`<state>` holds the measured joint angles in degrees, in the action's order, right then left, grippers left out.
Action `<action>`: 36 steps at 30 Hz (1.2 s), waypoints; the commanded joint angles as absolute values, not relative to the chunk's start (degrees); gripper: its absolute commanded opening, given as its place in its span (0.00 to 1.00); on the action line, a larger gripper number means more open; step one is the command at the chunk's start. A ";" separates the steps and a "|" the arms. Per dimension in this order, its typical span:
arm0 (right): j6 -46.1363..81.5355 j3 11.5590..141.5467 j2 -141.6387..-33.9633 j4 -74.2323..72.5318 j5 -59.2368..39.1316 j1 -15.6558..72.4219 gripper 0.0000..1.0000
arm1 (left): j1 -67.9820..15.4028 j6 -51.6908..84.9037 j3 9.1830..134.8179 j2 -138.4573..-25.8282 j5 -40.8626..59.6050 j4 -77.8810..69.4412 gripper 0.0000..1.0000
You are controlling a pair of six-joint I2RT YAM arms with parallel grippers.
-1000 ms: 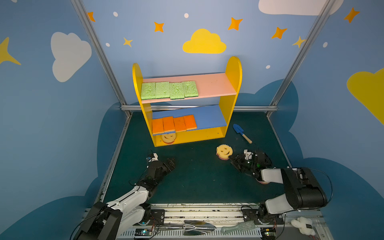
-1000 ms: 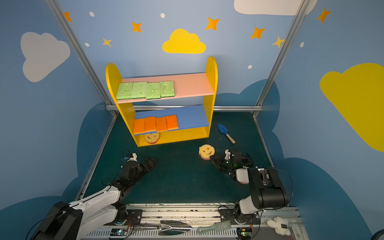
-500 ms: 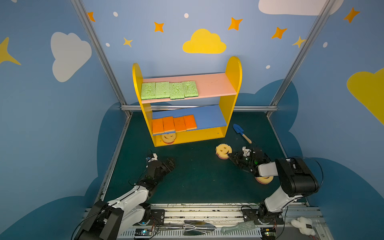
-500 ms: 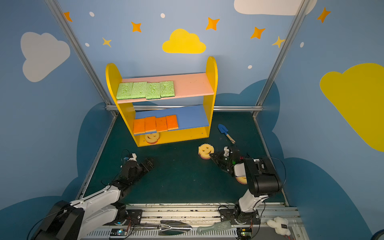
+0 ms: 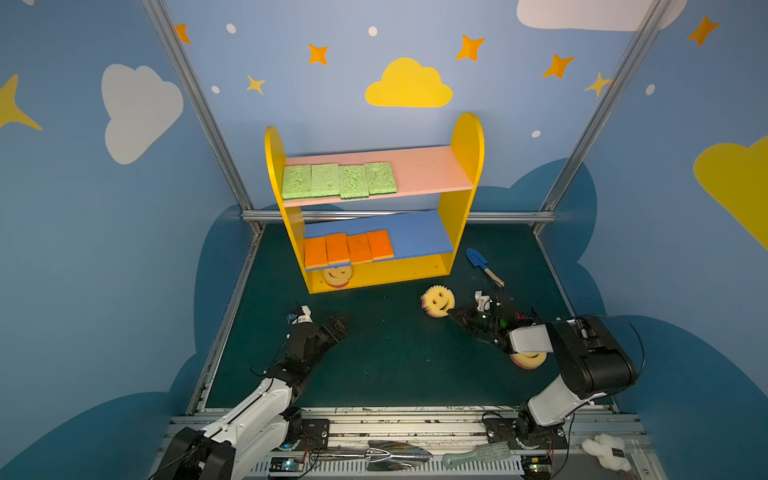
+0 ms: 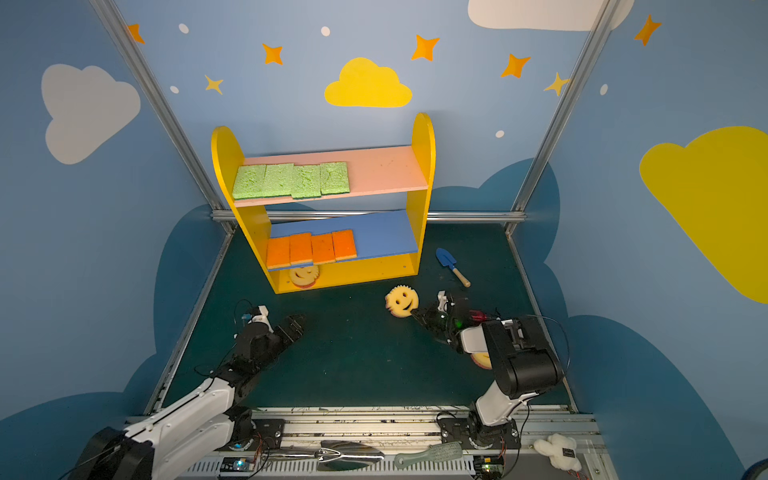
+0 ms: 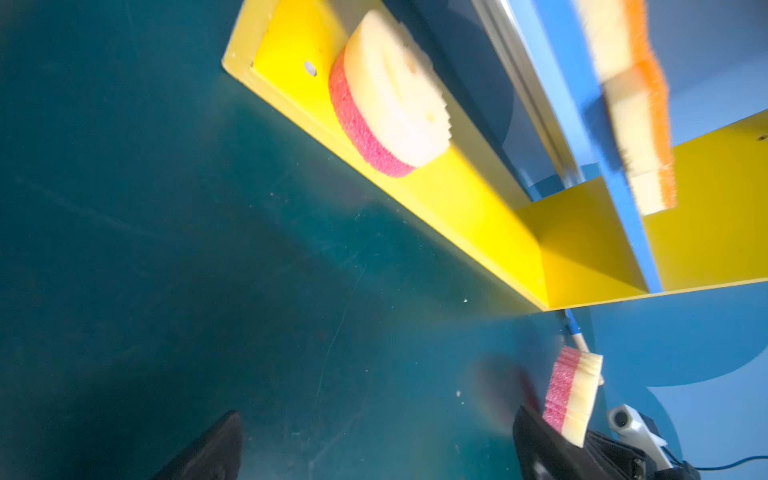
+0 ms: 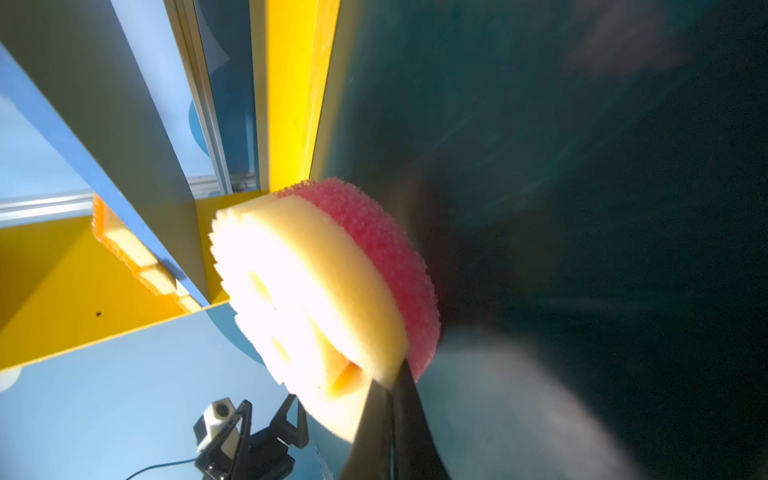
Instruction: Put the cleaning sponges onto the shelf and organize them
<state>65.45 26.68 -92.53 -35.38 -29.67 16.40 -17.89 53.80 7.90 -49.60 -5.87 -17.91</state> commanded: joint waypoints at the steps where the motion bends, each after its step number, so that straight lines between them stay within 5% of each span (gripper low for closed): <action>1: 66.48 30.12 -90.67 -32.58 -26.41 20.30 0.01 | -16.34 53.91 5.58 -45.46 -5.16 -13.18 1.00; 19: 73.25 45.76 -106.96 -42.17 -20.18 32.93 0.00 | -9.52 56.69 -0.26 -22.02 -0.82 1.54 1.00; 36: 75.98 61.61 -120.07 -42.02 -19.69 35.94 0.00 | -8.62 55.33 -0.17 -21.44 2.63 2.91 1.00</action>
